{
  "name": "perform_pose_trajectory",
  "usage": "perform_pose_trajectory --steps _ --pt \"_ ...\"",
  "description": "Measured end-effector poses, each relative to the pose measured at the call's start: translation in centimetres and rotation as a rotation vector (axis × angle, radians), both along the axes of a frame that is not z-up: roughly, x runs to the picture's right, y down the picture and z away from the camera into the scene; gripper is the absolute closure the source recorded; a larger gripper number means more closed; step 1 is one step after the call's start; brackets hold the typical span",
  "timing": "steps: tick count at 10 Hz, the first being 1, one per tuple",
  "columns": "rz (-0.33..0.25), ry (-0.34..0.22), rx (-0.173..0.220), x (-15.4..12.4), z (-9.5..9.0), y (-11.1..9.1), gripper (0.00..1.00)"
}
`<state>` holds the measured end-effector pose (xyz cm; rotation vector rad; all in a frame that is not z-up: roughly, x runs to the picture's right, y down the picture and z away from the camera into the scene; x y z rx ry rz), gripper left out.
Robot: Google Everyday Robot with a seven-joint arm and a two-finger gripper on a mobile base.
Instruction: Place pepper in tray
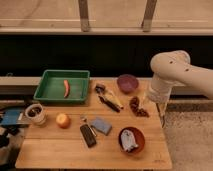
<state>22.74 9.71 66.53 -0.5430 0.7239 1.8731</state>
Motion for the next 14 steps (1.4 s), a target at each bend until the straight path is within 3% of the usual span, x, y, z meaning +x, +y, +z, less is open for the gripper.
perform_pose_trajectory --steps 4,7,10,14 --pt "0.0 0.001 0.001 0.0 -0.1 0.0 0.34" --pt "-0.009 -0.032 0.053 -1.2 0.3 -1.9 0.34" --pt "-0.055 -0.122 0.131 -6.7 2.2 -5.6 0.34" --pt "-0.16 -0.267 0.244 -15.4 4.3 -10.5 0.34"
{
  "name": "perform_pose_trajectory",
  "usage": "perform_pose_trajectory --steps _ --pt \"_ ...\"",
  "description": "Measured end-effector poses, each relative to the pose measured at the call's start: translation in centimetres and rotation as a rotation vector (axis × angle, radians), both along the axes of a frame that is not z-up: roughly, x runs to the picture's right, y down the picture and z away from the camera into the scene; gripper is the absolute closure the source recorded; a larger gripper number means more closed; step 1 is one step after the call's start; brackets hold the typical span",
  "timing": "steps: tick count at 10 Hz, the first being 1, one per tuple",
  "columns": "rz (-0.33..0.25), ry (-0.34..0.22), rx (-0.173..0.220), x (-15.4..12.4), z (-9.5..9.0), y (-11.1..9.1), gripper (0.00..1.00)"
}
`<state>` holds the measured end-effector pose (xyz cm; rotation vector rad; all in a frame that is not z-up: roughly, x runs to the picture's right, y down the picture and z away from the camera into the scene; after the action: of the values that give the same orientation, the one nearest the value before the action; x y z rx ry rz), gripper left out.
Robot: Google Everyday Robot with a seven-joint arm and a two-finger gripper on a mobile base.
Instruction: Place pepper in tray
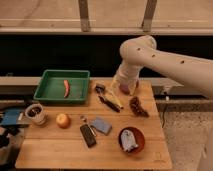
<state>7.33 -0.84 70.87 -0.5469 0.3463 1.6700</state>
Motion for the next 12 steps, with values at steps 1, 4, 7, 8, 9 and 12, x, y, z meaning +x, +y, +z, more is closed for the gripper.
perform_pose_trajectory --steps 1,4,7,8,9,12 --pt "-0.042 -0.04 0.026 -2.6 0.4 -1.1 0.34" --pt "-0.053 -0.044 0.033 -2.9 0.5 -1.4 0.34" --pt "-0.048 -0.041 0.036 -2.9 0.5 -1.3 0.34" --pt "-0.036 -0.035 0.048 -3.1 0.7 -1.5 0.34" --pt "-0.034 -0.03 0.06 -3.5 1.5 -1.9 0.34" --pt "-0.06 -0.054 0.09 -7.1 4.9 -4.0 0.34"
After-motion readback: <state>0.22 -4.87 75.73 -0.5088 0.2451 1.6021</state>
